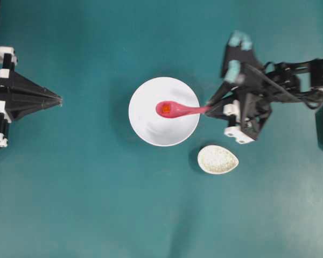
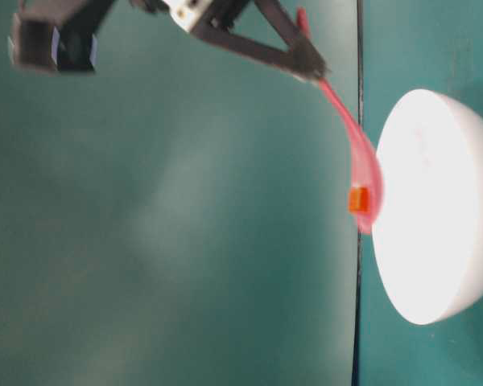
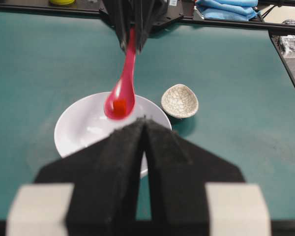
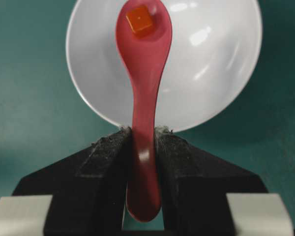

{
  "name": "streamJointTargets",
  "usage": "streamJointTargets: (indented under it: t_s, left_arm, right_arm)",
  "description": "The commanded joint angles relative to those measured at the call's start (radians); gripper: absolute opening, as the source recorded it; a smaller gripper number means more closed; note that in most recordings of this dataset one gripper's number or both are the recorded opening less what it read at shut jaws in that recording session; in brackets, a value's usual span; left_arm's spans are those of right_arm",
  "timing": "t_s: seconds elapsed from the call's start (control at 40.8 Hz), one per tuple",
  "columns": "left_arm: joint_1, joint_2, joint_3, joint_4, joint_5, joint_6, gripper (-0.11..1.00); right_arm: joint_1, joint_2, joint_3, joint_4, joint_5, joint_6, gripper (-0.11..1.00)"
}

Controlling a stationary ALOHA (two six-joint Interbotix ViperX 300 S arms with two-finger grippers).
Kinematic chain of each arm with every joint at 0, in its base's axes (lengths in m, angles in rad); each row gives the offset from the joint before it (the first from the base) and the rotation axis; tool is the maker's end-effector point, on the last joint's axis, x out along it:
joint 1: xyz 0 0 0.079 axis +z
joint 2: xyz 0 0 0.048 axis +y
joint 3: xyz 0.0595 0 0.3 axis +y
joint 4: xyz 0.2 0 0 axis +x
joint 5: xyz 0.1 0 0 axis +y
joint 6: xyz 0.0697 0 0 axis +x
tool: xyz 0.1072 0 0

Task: Grip the spoon and scoop the red block from the bowl with right arm.
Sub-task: 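Raise the spoon carrying the red cube above the bowl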

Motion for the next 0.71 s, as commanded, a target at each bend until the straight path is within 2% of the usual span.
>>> streamJointTargets:
  t_s: [0.0,0.147,0.343,0.515,0.687]
  left_arm:
    - [-0.002,0.006,-0.026,0.002,-0.006,-0.009,0.0]
    - [-0.002,0.006,-0.026,0.002,-0.005,-0.014,0.0]
    - [-0.002,0.006,-0.028,0.002,-0.005,-0.014,0.0]
    - [-0.002,0.002,-0.028,0.002,-0.009,-0.014,0.0]
    - [-0.002,-0.006,-0.028,0.002,-0.002,-0.014,0.0]
  right_arm:
    - [0.003,-0.064,-0.002,-0.002,-0.021,-0.002,0.22]
    - [0.003,-0.13,-0.025,-0.003,0.012,-0.008,0.23]
    - [0.003,-0.193,-0.106,-0.018,0.104,-0.009,0.23]
    - [0.002,-0.195,-0.184,-0.026,0.152,-0.009,0.22]
    - [0.002,-0.183,-0.207,-0.035,0.152,-0.008,0.23]
